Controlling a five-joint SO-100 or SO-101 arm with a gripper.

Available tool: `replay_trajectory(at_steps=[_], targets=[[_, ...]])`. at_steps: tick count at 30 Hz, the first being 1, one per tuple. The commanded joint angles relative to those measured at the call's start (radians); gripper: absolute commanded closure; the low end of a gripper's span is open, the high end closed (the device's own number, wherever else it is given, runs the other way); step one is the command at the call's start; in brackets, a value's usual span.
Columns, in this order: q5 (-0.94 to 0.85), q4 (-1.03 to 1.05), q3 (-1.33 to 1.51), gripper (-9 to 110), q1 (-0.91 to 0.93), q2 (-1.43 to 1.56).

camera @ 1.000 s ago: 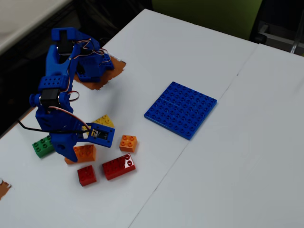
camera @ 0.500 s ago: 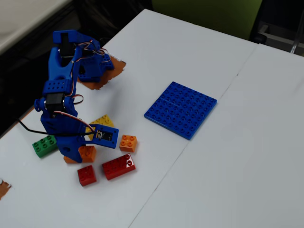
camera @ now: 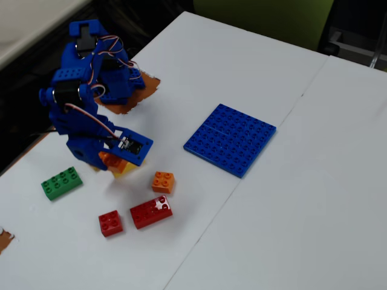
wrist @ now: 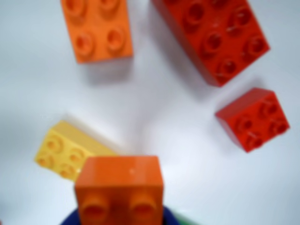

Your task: Pick up the 2x4 orange block and go up the 8x8 blue block.

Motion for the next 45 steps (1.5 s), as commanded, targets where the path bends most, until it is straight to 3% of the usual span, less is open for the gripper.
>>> replay_trajectory(at_steps=[1, 7, 13, 16, 24, 32, 38, 45], targets=[[0.187, 0.058, 0.075, 101, -0.067, 0.242], [0.537, 0.060, 0.239, 101, -0.287, 0.532], [0.911, 0.054, 0.132, 101, -0.586, 0.568], [0.862, 0.049, 0.002, 101, -0.647, 0.488], [0.977, 0.035, -0.400, 101, -0.752, 0.172], [0.974, -0.080, -0.334, 101, -0.802, 0.044], [0.991, -0.367, -0.032, 101, -0.802, 0.028], [1.078, -0.282, -0.026, 101, -0.805, 0.023]])
